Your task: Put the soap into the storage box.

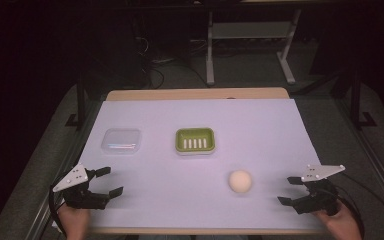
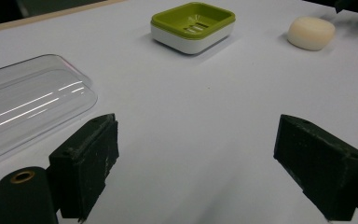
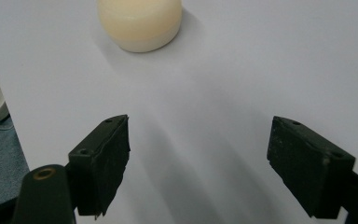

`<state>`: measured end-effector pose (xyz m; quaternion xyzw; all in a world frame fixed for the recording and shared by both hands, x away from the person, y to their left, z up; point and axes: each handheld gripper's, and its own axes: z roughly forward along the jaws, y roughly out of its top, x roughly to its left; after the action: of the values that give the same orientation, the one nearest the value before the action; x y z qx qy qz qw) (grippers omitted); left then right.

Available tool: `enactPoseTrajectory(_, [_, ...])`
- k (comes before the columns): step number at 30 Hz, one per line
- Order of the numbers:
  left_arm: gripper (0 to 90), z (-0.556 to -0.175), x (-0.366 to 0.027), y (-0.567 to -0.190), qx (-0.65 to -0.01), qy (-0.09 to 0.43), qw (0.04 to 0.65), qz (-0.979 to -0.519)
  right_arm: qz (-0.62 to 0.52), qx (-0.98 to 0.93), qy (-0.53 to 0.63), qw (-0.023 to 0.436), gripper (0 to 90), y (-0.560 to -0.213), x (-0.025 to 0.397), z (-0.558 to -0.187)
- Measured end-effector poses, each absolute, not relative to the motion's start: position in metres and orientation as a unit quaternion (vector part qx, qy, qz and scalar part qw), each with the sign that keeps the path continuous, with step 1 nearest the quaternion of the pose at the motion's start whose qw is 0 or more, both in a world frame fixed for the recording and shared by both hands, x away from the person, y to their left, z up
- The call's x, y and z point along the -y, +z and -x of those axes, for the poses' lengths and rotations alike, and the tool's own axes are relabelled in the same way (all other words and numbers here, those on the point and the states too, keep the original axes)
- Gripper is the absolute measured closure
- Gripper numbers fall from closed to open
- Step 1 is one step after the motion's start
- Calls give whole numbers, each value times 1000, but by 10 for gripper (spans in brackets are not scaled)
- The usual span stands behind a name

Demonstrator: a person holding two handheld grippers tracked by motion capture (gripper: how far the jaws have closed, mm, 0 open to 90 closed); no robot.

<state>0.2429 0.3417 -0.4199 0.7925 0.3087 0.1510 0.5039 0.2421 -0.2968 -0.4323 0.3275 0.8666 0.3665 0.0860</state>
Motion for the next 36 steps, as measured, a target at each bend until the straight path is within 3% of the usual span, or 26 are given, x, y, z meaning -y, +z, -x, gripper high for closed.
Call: enactPoseTrajectory(36, [132,-243,-342,-419,-306,152,505,-793,-284,-887,355,80,208,-421,252,-250])
